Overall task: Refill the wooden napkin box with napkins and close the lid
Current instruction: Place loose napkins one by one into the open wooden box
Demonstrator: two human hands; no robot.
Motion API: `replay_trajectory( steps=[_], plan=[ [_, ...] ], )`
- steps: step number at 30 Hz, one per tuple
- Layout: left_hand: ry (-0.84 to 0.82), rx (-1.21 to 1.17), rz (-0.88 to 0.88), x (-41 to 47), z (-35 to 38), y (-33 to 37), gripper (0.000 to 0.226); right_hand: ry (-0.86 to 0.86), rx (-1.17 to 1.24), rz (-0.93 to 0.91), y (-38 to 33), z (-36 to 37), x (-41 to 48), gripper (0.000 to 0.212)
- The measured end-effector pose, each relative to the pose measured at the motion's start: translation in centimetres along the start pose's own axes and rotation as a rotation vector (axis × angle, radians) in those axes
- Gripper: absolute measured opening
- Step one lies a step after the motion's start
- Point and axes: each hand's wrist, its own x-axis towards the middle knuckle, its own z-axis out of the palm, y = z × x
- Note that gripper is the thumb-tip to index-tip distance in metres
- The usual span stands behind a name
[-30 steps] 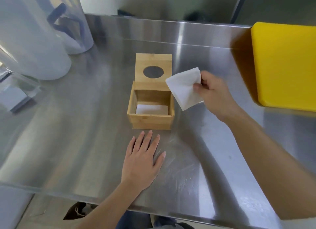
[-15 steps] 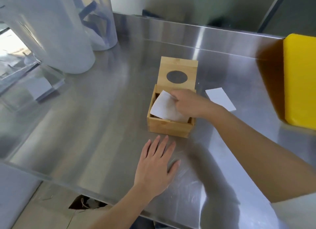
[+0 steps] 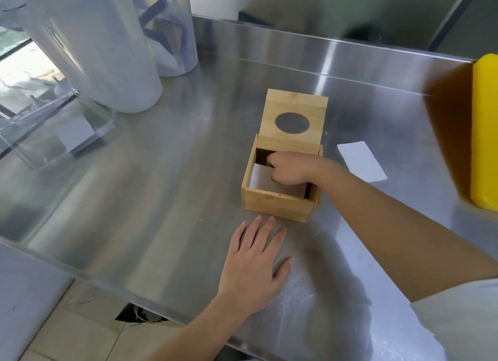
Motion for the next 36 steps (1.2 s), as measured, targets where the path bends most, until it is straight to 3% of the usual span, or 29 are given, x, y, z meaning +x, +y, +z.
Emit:
replay_trajectory(
  steps=[16, 19, 21, 24, 29, 36],
  plan=[
    [0.01, 0.013, -0.006, 0.0, 0.0, 0.1, 0.048, 0.068, -0.149, -0.1, 0.4, 1.3, -0.2, 0.022],
    [0.029, 0.005, -0.001, 0.0, 0.0, 0.0, 0.047, 0.057, -0.06, -0.177, 0.5, 0.0, -1.4, 0.021],
    [0.043, 0.008, 0.003, 0.0, 0.1, 0.0, 0.047, 0.069, 0.006, -0.216, 0.9, -1.4, -2.9, 0.033],
    [0.047, 0.018, 0.011, 0.0, 0.0, -0.1, 0.047, 0.205, 0.135, -0.201, 2.7, -3.0, -4.7, 0.035],
    [0.04, 0.039, 0.006, 0.0, -0.1, 0.0, 0.049, 0.623, 0.432, -0.05, 7.2, -3.5, -4.9, 0.022],
    [0.017, 0.056, -0.007, 0.1, 0.0, 0.0, 0.048, 0.758, 0.468, 0.41, 13.9, -0.3, -3.2, 0.024]
  ],
)
